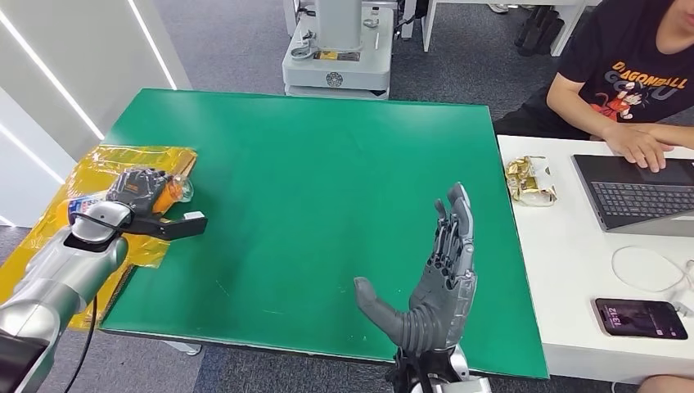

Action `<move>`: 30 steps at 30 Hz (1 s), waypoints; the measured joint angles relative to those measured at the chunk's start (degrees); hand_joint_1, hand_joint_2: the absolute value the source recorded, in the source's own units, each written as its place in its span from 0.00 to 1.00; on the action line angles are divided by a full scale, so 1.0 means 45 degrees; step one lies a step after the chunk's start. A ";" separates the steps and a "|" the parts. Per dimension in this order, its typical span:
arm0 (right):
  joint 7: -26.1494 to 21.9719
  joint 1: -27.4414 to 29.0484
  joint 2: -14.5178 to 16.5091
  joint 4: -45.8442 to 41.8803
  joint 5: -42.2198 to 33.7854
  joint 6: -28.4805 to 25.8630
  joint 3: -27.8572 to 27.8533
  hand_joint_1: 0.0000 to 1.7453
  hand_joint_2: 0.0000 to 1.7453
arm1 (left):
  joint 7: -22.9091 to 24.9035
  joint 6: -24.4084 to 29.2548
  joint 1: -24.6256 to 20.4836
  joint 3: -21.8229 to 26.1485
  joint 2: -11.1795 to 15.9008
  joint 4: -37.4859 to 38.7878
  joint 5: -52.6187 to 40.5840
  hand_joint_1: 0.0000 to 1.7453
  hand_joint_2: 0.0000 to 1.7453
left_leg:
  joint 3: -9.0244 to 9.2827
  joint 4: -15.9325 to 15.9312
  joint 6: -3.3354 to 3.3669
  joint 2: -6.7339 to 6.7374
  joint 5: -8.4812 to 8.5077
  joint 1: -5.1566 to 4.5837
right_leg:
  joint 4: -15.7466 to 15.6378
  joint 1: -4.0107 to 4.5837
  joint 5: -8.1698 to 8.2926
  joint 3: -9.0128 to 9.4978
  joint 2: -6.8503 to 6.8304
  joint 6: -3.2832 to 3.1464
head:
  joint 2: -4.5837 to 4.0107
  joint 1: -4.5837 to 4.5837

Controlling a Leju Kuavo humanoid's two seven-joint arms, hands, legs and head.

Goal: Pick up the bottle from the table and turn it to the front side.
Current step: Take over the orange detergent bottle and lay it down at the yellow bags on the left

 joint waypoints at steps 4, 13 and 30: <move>0.0052 -0.0029 0.0002 0.0031 0.0058 0.0006 0.0109 0.00 1.00 | 0.0230 0.0318 -0.0282 0.0064 0.0114 0.0102 0.0046 1.00 1.00 | -0.0003 0.0000 0.0000 0.0000 0.0000 -0.0003 | -0.0001 -0.0001 0.0000 -0.0001 0.0001 0.0000 | 0.0000 0.0002; 0.0251 -0.0155 0.0039 0.0046 0.0314 0.0122 0.0230 0.00 1.00 | -0.0198 0.0855 -0.1814 0.0712 0.0414 0.0446 -0.0387 1.00 1.00 | -0.0019 0.0004 0.0000 -0.0004 0.0000 0.0001 | 0.0000 0.0000 0.0005 -0.0015 -0.0006 -0.0006 | 0.0000 0.0002; 0.0282 -0.0374 0.0137 0.0089 0.0239 0.0690 0.0226 0.00 1.00 | -0.2727 -0.1093 -0.2053 0.0185 0.1152 0.1322 -0.1241 1.00 1.00 | -0.0040 0.0002 -0.0002 0.0045 0.0000 0.0007 | 0.0009 0.0000 0.0017 -0.0051 0.0043 -0.0026 | 0.0001 0.0004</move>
